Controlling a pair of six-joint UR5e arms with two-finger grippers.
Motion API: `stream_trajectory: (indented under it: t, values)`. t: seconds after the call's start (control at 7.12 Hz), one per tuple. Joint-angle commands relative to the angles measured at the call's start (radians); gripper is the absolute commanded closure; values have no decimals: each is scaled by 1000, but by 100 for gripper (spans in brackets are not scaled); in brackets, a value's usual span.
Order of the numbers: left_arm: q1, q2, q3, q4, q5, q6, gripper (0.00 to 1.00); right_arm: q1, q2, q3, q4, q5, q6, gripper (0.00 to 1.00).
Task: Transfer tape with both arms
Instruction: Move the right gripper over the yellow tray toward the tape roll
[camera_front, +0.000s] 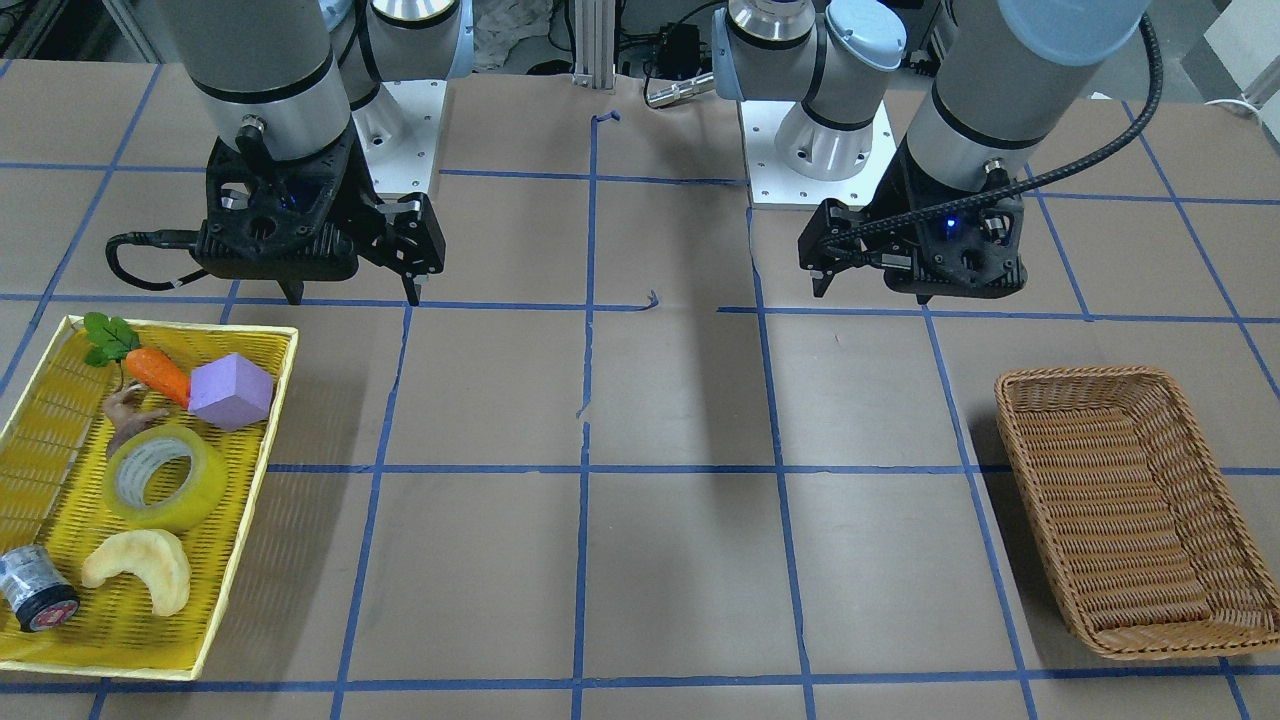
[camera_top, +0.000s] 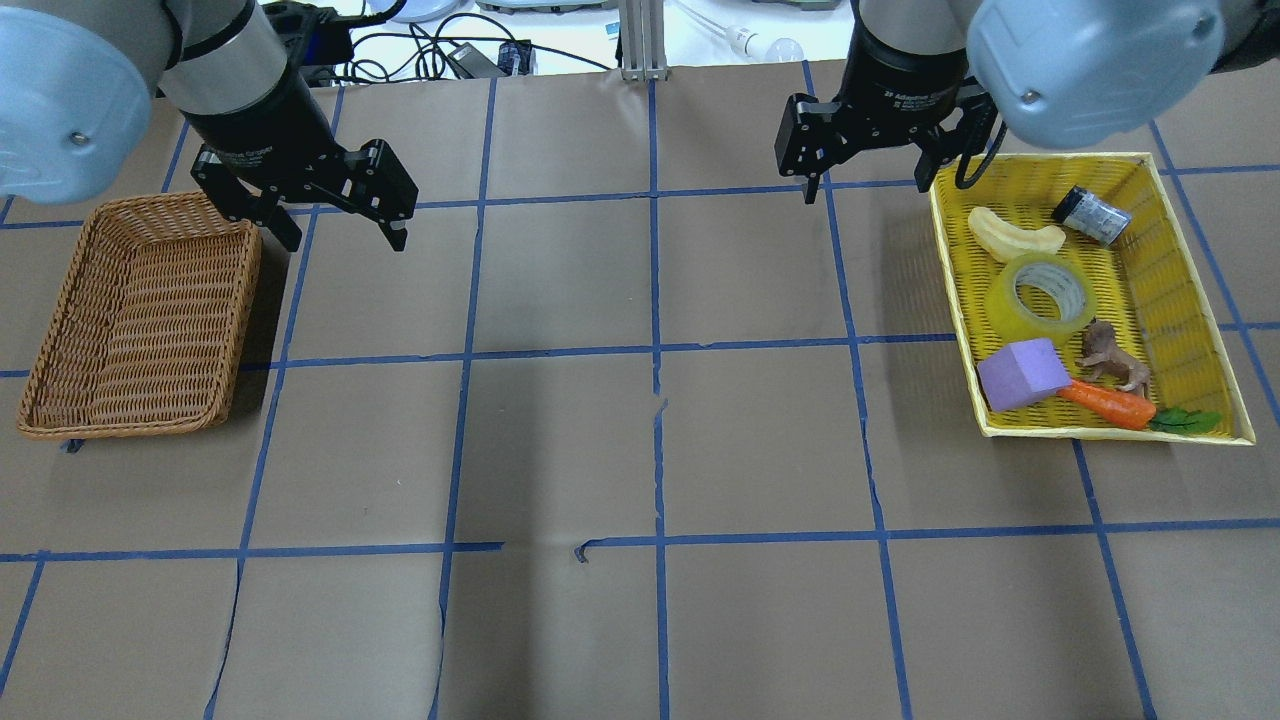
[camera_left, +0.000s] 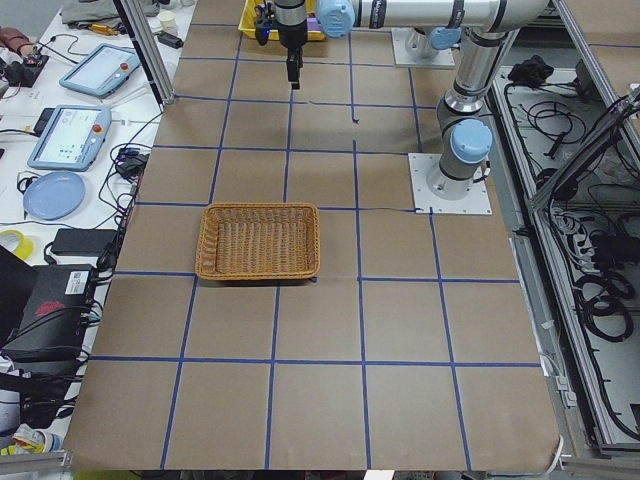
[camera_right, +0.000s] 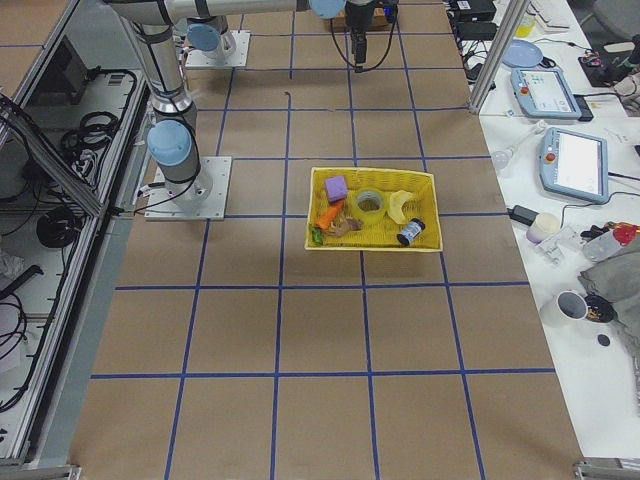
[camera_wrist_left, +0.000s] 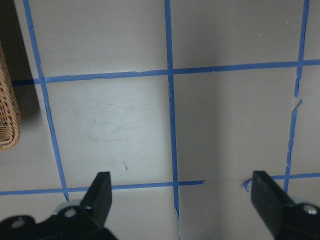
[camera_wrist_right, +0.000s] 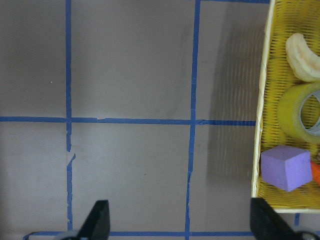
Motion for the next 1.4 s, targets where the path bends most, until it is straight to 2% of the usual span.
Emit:
stream_trajectory:
  t: [0.0, 1.26]
  values:
    - [0, 1, -1, -10, 30, 0, 0, -3, 0, -1, -1, 2, -2, 0]
    - [-2, -4, -1, -6, -16, 3, 0, -3, 1, 0, -1, 7, -3, 0]
